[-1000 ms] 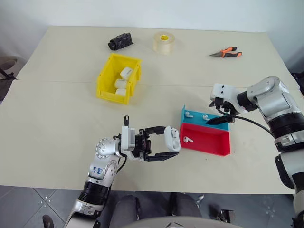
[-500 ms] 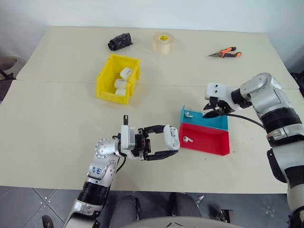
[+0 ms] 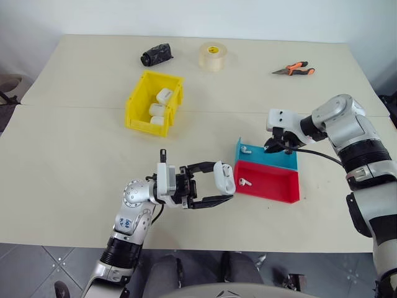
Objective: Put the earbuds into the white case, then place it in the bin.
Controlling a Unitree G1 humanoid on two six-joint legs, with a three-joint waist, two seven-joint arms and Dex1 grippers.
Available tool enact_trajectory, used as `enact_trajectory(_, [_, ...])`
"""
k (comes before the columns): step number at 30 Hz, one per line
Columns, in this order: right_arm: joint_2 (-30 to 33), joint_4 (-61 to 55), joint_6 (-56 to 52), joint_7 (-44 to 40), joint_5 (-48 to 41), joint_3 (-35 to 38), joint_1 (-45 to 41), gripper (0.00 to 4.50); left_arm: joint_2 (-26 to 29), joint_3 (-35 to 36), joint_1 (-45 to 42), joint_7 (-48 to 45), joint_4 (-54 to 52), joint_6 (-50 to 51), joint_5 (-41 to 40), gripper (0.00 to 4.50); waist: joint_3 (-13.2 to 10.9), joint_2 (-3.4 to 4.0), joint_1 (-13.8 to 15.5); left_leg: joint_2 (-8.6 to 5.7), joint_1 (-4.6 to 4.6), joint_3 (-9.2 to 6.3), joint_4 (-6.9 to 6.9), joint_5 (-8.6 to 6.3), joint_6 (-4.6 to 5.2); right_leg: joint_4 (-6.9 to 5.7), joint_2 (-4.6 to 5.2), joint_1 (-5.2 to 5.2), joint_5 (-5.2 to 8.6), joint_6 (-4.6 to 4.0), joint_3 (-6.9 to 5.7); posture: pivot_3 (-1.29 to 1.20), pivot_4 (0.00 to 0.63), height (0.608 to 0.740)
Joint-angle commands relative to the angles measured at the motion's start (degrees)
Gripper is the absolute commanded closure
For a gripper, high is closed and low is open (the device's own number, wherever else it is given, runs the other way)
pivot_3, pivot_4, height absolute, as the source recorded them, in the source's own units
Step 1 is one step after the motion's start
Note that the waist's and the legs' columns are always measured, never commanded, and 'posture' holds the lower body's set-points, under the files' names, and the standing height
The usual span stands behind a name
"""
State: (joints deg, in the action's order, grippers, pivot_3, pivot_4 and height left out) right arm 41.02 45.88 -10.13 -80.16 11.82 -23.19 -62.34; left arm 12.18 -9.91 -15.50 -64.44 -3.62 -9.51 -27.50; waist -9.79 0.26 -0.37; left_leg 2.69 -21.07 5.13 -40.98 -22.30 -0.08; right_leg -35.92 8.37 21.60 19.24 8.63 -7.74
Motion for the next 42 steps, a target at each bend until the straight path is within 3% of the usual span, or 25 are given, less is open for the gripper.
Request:
enact_trajectory(1, [-0.2,-0.3,-1.0,0.4,0.6,0.6,1.8,3.79,0.1,0.3,-0.3,0.2,-1.9,-0.8,-0.4,1.7,0.0,0.0,0.0,0.0,0.0,0.0,0.0,0.0,0.0,0.0,0.0,0.0,0.0,0.0,0.0,0.0,0.15,0.74])
enact_trajectory(7, [1.8,-7.1,-3.4,0.0,-5.1,7.7,4.2,3.79,0.2,0.7,-0.9,0.1,-0.9,-0.4,-0.9,1.7,0.0,0.0,0.1,0.0,-0.02,0.0,0.0,0.0,0.0,0.0,0.0,0.01,0.0,0.0,0.0,0.0,0.15,0.74])
enact_trajectory(12, [2.8,-19.6,-7.0,-0.7,-16.6,18.3,12.4,3.79,0.5,1.9,-2.8,-0.2,1.4,1.5,-1.9,1.7,0.0,0.01,0.4,-0.02,-0.08,-0.03,0.0,0.0,0.0,0.02,0.01,0.02,0.0,0.0,-0.01,0.0,0.15,0.74])
enact_trajectory(16, [0.7,-33.7,-16.0,0.5,-29.8,27.9,22.6,3.79,-0.1,3.3,-5.8,-0.3,5.2,3.3,-2.7,1.7,0.0,-0.01,0.5,-0.02,-0.08,-0.08,0.03,0.0,0.0,0.01,0.01,0.01,0.0,0.0,-0.07,0.0,0.15,0.74])
enact_trajectory(25, [-13.5,-59.3,-40.6,22.3,-62.2,44.2,35.5,3.79,-1.8,4.9,-11.5,-0.9,11.5,5.8,-2.9,1.7,0.0,-0.03,0.4,-0.04,-0.06,-0.11,0.03,0.0,0.0,-0.03,0.0,0.01,0.0,0.0,-0.07,0.0,0.15,0.74])
enact_trajectory(31, [-24.7,-70.6,-40.5,35.9,-73.1,43.1,41.6,3.79,-4.1,5.0,-14.3,-0.8,12.7,7.6,-3.4,1.7,0.0,-0.03,0.6,-0.08,-0.09,-0.13,0.02,0.0,0.0,-0.02,0.0,0.01,0.0,0.0,-0.05,0.0,0.15,0.74])
enact_trajectory(42, [-26.3,-72.9,-34.6,40.7,-76.1,39.4,47.0,3.79,-5.7,6.5,-14.9,0.6,11.1,10.3,-4.2,1.7,0.0,-0.02,0.3,-0.1,-0.04,-0.09,0.04,0.0,0.0,-0.02,0.0,0.01,0.0,0.01,-0.02,0.0,0.15,0.74])
